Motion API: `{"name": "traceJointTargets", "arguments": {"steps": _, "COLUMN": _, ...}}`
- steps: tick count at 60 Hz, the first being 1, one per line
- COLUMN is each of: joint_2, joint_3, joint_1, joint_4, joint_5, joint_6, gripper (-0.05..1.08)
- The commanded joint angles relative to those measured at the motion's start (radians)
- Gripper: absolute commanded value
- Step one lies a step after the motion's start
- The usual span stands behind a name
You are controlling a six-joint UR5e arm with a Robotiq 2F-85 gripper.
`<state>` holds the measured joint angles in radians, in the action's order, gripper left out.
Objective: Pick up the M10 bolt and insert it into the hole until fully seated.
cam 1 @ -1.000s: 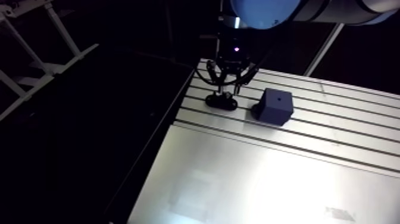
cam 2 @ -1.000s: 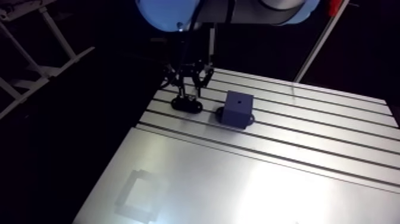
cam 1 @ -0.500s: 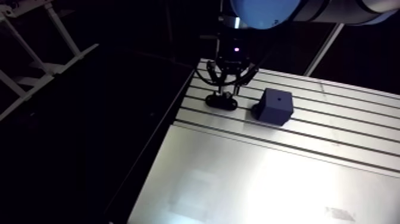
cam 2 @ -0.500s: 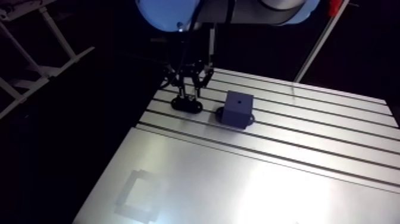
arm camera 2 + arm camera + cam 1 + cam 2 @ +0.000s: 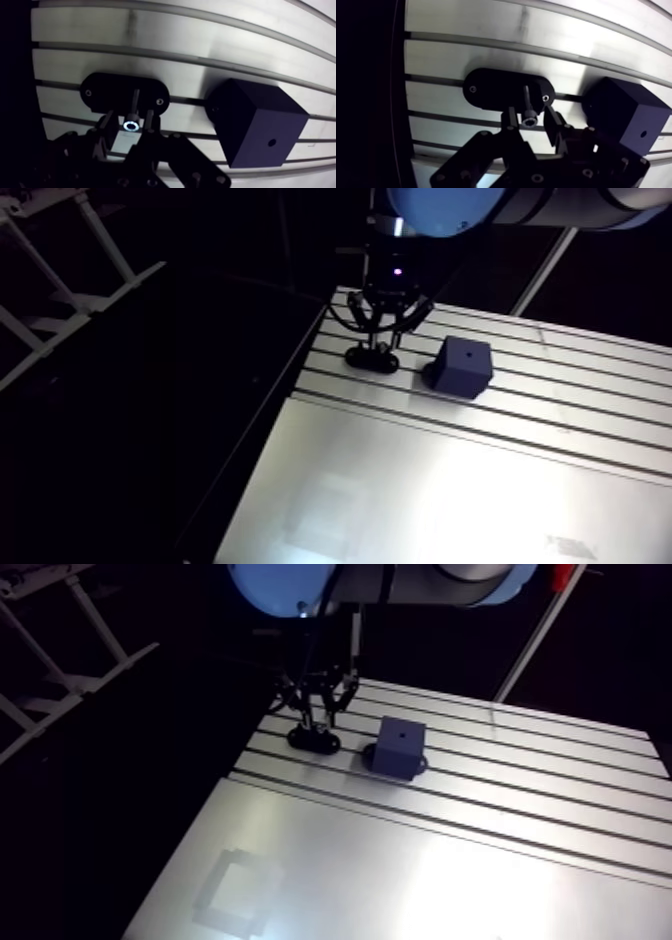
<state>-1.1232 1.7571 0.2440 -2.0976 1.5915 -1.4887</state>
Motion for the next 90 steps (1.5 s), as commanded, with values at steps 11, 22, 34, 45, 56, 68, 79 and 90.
{"name": "traceJointTargets", "arguments": {"steps": 11, "joint_2": -0.002, "joint_3": 0.0, "joint_1": 0.002, "joint_4": 0.003, "joint_5": 0.0, "joint_6": 0.0, "gripper": 0.62}}
{"name": "traceJointTargets", "arguments": {"steps": 22, "joint_2": -0.002, "joint_3": 0.0, "joint_1": 0.002, "joint_4": 0.004, "joint_5": -0.002, "joint_6": 0.0, "gripper": 0.65}}
{"name": "traceJointTargets", "arguments": {"steps": 34, "joint_2": -0.002, "joint_3": 0.0, "joint_1": 0.002, "joint_4": 0.004, "joint_5": -0.002, "joint_6": 0.0, "gripper": 0.66}}
{"name": "traceJointTargets", "arguments": {"steps": 45, "joint_2": -0.002, "joint_3": 0.001, "joint_1": 0.002, "joint_4": 0.003, "joint_5": -0.002, "joint_6": 0.0, "gripper": 0.67}}
{"name": "traceJointTargets", "arguments": {"steps": 56, "joint_2": -0.001, "joint_3": 0.002, "joint_1": 0.002, "joint_4": 0.004, "joint_5": -0.002, "joint_6": 0.0, "gripper": 0.69}}
{"name": "traceJointTargets", "arguments": {"steps": 68, "joint_2": -0.001, "joint_3": 0.0, "joint_1": 0.002, "joint_4": 0.004, "joint_5": 0.0, "joint_6": 0.0, "gripper": 0.72}}
{"name": "traceJointTargets", "arguments": {"steps": 79, "joint_2": -0.002, "joint_3": 0.0, "joint_1": 0.002, "joint_4": 0.004, "joint_5": 0.0, "joint_6": 0.008, "gripper": 0.75}}
{"name": "traceJointTargets", "arguments": {"steps": 90, "joint_2": -0.008, "joint_3": -0.02, "joint_1": 0.0, "joint_4": 0.03, "joint_5": 0.006, "joint_6": 0.009, "gripper": 0.81}}
